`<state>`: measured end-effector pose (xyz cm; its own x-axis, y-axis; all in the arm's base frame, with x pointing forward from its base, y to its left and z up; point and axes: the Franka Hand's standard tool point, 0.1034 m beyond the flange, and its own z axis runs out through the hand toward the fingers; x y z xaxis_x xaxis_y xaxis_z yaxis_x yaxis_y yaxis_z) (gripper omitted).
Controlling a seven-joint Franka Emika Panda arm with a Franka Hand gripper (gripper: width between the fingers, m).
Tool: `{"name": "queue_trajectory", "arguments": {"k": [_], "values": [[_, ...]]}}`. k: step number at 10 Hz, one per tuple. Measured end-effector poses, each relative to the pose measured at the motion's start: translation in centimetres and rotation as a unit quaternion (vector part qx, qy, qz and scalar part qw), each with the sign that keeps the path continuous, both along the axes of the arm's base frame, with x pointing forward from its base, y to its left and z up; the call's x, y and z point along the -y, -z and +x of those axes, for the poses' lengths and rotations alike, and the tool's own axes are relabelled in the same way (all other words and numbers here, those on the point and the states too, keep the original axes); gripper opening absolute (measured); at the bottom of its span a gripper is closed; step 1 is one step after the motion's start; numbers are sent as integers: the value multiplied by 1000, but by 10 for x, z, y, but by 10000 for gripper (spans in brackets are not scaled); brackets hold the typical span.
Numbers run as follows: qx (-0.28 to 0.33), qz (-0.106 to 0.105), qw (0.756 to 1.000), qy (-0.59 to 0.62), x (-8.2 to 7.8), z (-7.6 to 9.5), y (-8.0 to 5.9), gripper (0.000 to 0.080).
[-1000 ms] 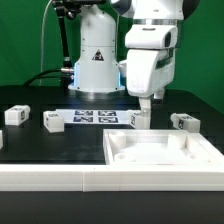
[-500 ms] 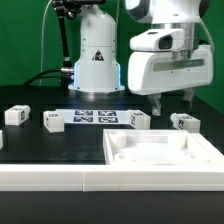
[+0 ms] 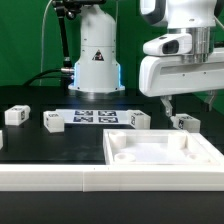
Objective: Assemble one leg
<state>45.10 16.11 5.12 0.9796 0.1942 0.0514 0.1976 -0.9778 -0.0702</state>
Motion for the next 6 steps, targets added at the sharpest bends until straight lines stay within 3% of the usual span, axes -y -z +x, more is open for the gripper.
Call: {"name": "queue_trajectory", "arguments": {"k": [3,5,6], "values": [[-13,-4,1000,-4,-1,-1,0,649],[-78,-20,996,-24,-9,-14,3,649],[-109,-28,993,-25,-12,-12,2,649]]}}
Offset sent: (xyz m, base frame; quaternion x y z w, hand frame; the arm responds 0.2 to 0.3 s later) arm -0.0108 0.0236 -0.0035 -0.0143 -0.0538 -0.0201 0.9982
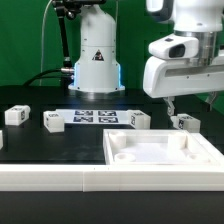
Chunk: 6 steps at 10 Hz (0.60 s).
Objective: Assemble one leg
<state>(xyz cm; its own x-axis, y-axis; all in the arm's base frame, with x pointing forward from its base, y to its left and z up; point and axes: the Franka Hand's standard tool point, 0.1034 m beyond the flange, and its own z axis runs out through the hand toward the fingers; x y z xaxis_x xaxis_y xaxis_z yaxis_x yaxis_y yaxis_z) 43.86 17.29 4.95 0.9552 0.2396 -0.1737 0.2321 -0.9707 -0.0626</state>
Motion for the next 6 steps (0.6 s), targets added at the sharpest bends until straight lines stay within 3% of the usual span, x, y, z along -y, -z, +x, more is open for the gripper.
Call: {"name": "queue_trajectory", "arguments": {"k": [4,6], "values": [[-123,-31,992,-8,0,-8,2,649],[-169,-42,985,-15,-7,-14,11,649]]}}
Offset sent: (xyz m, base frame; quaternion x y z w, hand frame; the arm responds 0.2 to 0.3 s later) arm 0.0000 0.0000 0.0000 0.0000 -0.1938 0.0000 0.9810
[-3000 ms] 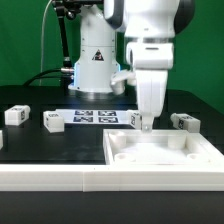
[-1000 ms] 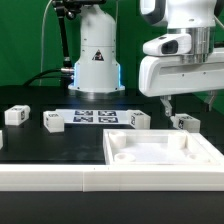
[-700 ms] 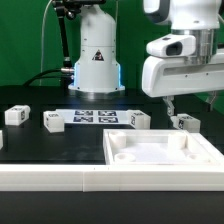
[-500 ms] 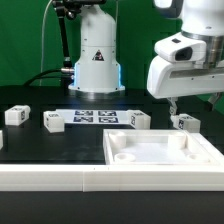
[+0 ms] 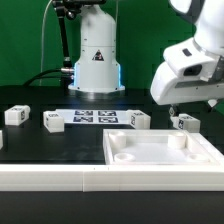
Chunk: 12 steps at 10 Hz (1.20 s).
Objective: Assemble one leg
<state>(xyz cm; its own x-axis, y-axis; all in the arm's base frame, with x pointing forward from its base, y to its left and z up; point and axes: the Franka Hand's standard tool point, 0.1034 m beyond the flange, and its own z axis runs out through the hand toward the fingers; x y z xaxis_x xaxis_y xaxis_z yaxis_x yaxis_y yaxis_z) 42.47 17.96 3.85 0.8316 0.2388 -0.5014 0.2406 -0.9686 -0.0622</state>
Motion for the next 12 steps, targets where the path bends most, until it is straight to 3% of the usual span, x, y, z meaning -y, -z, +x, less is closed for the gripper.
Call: {"name": "queue_trajectory", "arguments": {"k": [5,10,12], "values": [[-171,-45,984,-15,-5,-17,17,649],[-172,-52,983,-21,-4,-12,25,649],[-157,-48,986,-22,-7,-10,29,378]]}}
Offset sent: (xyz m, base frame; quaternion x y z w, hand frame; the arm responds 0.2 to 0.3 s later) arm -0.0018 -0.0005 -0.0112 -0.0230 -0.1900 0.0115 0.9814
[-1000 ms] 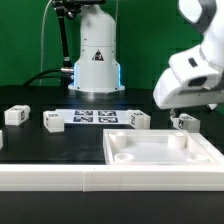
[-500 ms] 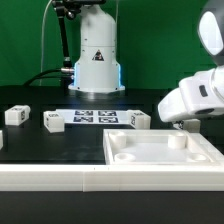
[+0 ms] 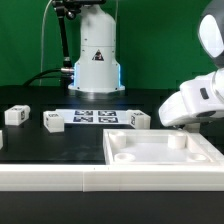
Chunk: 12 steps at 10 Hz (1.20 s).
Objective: Assemble one leg
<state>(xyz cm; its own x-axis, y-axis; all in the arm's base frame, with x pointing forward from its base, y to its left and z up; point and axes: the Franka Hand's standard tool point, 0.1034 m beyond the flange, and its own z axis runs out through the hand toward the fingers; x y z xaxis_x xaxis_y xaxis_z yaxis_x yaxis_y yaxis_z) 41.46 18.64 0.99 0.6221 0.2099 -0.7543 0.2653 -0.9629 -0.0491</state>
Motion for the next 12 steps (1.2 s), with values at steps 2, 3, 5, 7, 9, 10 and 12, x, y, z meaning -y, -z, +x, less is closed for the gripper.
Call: {"name": "queue_trajectory", "arguments": {"k": [2,3,5,7,9,10,12], "values": [[0,0,1000,1,0,0,0,290],[0,0,1000,1,0,0,0,290],[0,0,1000,1,0,0,0,290],[-1,4,1000,-1,1,1,-1,290],[-7,15,1000,6,8,11,-45,290],[-3,14,1000,7,11,16,-67,290],[13,14,1000,9,17,20,-92,291]]}}
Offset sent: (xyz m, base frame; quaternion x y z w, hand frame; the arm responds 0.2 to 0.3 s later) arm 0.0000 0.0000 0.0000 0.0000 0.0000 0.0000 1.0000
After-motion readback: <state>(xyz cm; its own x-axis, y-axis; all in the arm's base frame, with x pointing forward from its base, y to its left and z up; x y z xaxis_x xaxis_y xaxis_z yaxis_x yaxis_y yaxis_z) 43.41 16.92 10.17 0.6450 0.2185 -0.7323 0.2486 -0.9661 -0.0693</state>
